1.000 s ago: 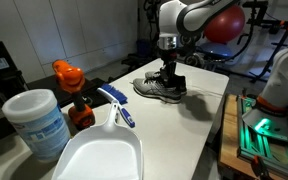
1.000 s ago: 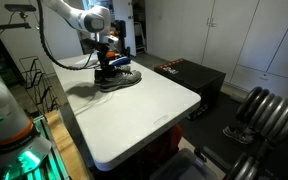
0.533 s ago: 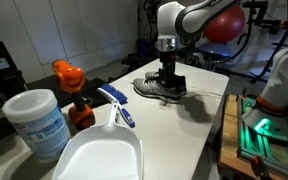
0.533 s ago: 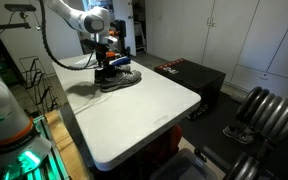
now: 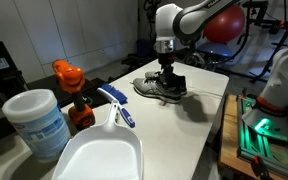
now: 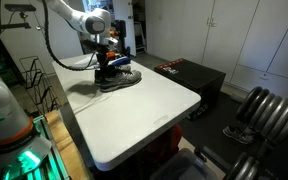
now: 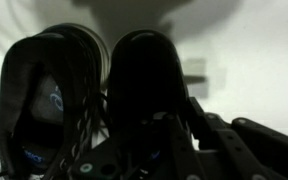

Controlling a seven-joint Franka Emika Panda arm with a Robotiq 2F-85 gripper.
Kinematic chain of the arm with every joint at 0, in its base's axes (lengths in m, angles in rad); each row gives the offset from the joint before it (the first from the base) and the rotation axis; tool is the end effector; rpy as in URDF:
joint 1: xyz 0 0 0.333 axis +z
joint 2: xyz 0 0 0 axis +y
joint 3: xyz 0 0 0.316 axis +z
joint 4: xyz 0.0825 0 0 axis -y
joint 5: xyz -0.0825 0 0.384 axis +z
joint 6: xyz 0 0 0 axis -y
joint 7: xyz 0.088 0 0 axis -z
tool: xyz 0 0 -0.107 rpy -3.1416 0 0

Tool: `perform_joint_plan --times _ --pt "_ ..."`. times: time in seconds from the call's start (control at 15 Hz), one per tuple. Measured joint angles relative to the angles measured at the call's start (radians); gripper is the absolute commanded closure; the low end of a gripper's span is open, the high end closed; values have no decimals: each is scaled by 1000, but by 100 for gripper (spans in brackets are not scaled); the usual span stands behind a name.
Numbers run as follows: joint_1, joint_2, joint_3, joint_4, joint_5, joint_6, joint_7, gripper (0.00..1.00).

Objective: Pick up the left sneaker and put it on top of the right sneaker

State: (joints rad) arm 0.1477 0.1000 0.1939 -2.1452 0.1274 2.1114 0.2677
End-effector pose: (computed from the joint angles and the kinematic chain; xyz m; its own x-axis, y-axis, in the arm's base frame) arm 0.5054 0.1851 0.3475 0.9867 0.0077 -0.1625 -0.0051 -0.9969 -0.0782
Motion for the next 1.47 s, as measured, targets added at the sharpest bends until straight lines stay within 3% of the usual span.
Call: perform_joint_plan --times 0.6,1.2,1.47 --pt "-12 -37 -25 3 84 -45 -76 98" --pt "-54 -332 -96 69 61 -432 -101 98" --pt "-82 -334 -123 108 18 -471 -165 98"
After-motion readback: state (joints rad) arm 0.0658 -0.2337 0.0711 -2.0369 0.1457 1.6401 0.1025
